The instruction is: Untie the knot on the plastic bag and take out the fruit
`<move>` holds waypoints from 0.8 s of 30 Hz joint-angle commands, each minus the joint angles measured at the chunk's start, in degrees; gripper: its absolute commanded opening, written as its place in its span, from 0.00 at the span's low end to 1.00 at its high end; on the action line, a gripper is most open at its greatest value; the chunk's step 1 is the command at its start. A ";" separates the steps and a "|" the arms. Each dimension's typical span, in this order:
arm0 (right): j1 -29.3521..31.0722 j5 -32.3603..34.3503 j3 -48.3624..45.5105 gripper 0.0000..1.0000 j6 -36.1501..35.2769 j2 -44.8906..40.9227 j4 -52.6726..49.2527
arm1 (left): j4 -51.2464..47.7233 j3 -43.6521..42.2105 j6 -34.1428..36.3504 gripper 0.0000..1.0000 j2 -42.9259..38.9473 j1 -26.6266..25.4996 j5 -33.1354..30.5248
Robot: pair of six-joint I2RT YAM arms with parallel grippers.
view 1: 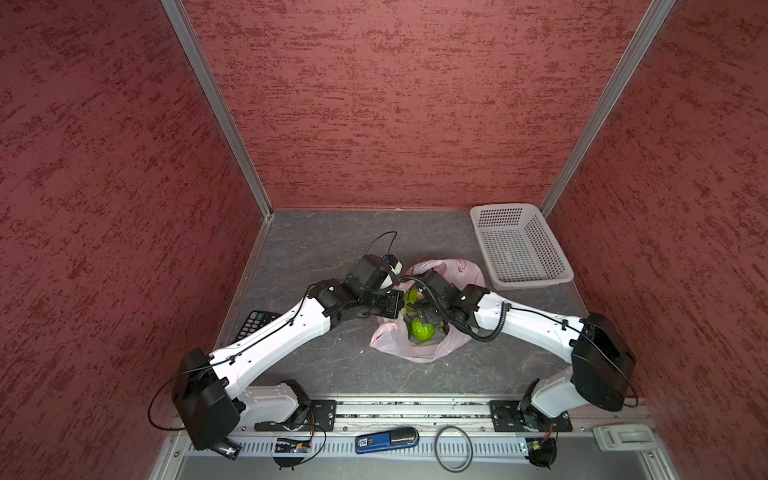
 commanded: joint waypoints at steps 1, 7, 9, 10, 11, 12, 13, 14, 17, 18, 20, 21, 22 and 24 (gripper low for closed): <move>0.22 3.30 -0.12 0.71 -3.82 1.63 2.61 | 1.06 1.72 -0.19 0.00 0.77 0.23 -0.50; 0.25 1.74 -0.29 0.38 -4.34 3.22 4.27 | 0.90 1.75 -0.50 0.00 0.83 0.22 -0.61; 0.25 1.57 -0.42 0.26 -4.25 3.17 4.41 | 0.90 1.56 -0.55 0.00 0.73 0.27 -0.69; 0.25 1.32 -0.40 0.21 -4.30 2.85 4.38 | 0.78 1.52 -0.63 0.00 0.73 0.30 -0.78; 0.24 1.01 -0.45 0.14 -4.41 2.19 4.36 | 0.74 1.63 -0.63 0.00 0.74 0.23 -0.89; 0.25 0.62 -0.45 0.08 -4.41 1.35 4.13 | 0.65 1.71 -0.63 0.00 0.74 0.21 -0.96; 0.36 0.23 -0.35 0.03 -4.36 0.40 3.66 | 0.49 1.78 -0.63 0.00 0.83 0.27 -1.13; 0.49 -0.22 -0.37 0.00 -4.29 -0.91 3.30 | 0.39 1.86 -0.62 0.00 0.83 0.30 -1.30; 0.76 -2.33 -0.76 0.00 -3.02 -5.19 1.68 | 0.21 1.96 -0.59 0.00 0.92 0.22 -1.62; 0.82 -3.43 -1.07 0.00 -2.35 -8.57 1.05 | 0.04 1.98 -0.63 0.00 0.92 0.24 -1.75; 0.95 -5.13 -1.74 0.00 -0.94 -12.85 0.16 | -0.19 1.99 -0.59 0.00 1.05 0.27 -2.12; 0.93 -5.79 -2.18 0.00 0.04 -15.44 -0.34 | -0.19 1.88 -0.63 0.00 1.01 0.31 -2.27; 0.95 -6.55 -2.64 0.00 0.48 -17.76 -0.51 | -0.19 1.88 -0.61 0.00 1.01 0.41 -2.30; 0.95 -6.38 -3.22 0.00 2.60 -22.49 -1.88 | -0.20 1.94 -0.55 0.00 1.09 0.47 -2.54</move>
